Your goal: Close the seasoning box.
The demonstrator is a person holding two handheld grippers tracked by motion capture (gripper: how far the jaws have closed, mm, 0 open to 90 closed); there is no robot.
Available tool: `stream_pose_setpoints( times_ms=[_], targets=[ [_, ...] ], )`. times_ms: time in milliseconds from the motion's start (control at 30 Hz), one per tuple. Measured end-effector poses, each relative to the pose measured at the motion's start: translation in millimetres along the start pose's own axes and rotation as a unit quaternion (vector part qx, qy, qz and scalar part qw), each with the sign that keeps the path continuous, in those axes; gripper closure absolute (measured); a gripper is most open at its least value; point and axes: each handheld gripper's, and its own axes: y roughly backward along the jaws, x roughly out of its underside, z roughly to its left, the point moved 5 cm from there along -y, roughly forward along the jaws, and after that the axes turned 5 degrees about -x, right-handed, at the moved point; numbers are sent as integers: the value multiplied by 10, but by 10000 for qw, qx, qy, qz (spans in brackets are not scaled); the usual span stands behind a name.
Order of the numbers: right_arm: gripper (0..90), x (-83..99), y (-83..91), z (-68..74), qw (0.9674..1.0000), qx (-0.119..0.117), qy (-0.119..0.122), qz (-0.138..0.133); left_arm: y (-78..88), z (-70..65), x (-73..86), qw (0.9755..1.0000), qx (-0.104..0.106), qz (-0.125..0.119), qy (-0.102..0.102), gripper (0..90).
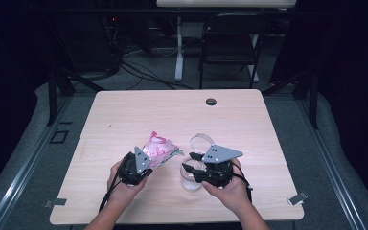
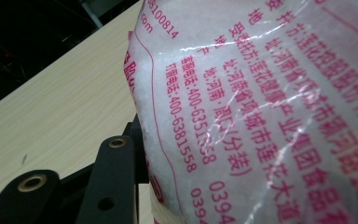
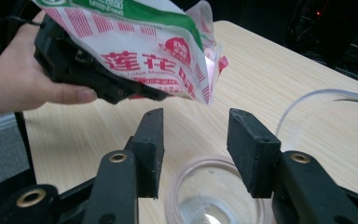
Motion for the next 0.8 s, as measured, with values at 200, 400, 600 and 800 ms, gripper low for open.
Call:
stream_pose_setpoints(
  times_ms=[200, 400, 600, 800],
  targets=[
    [605, -52, 88, -100, 9997, 207, 96, 59, -60, 15, -72, 10000, 90, 0, -33, 592],
    [638, -176, 93, -204, 9985, 137, 486, 225, -113, 16, -78, 9998, 172, 88, 4, 593],
    [666, -339, 132, -255, 9903, 76, 1318, 432, -123, -21, -111, 9996, 219, 161, -83, 593],
    [668, -347, 202, -226, 9856, 113, 1647, 373, -120, -85, -162, 9987, 203, 288, -363, 593]
  ],
)
